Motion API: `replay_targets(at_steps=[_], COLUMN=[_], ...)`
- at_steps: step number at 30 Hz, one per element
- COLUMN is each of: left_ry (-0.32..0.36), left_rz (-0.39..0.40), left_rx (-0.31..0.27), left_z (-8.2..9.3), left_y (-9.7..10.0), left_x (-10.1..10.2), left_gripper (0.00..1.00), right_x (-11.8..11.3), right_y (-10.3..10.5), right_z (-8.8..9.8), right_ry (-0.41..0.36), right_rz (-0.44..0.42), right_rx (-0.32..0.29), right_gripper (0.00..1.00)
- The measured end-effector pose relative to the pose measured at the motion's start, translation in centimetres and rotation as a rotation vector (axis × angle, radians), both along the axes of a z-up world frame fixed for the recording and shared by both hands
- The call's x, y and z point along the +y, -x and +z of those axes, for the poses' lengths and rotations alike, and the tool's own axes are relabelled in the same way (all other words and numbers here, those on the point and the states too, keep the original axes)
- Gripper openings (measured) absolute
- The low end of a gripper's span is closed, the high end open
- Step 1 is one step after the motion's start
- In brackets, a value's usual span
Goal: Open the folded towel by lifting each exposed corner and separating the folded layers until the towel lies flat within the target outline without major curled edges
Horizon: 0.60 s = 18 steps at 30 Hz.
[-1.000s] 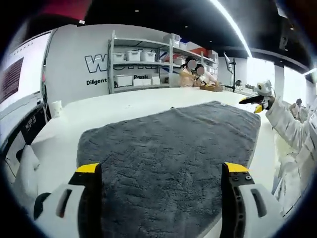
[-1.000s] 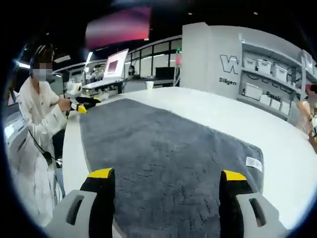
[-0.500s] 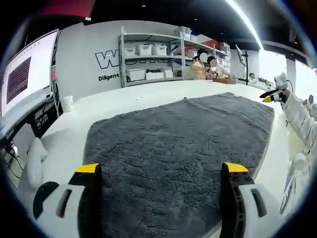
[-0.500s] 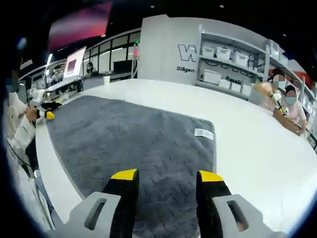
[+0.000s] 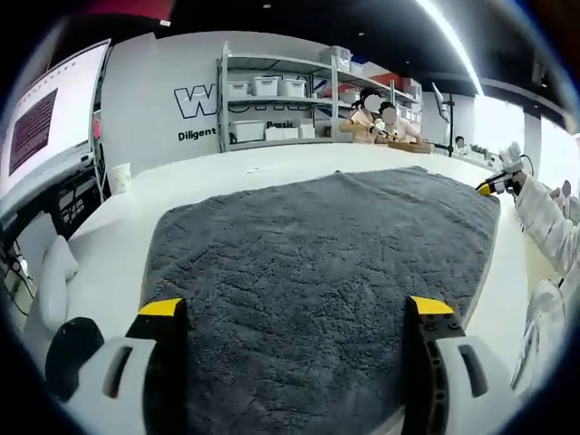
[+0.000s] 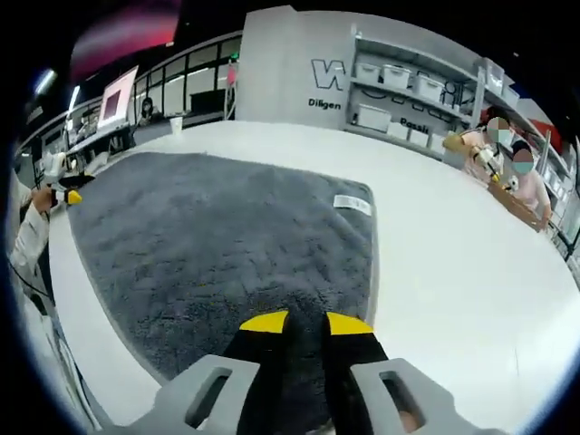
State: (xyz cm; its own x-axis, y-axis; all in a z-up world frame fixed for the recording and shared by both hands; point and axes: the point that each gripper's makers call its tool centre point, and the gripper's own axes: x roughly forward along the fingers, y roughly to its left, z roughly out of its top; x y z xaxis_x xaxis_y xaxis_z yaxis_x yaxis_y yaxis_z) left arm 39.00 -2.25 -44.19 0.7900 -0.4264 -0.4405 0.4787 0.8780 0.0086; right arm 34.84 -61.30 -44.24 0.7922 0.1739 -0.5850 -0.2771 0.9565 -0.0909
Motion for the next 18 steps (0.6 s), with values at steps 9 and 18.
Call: replay_targets(at_steps=[9, 18], left_ry=[0.001, 0.002], left_rz=[-0.003, -0.012], left_rx=[0.001, 0.002], left_z=[-0.05, -0.02], left_y=[0.09, 0.08], left_x=[-0.02, 0.07], left_gripper=[0.98, 0.98], right_x=[-0.33, -0.64], right_y=[0.25, 0.22], right_z=[-0.05, -0.06], right_ry=[0.018, 0.043], right_rz=[0.01, 0.006], right_rx=[0.006, 0.01], right_gripper=[0.03, 0.01])
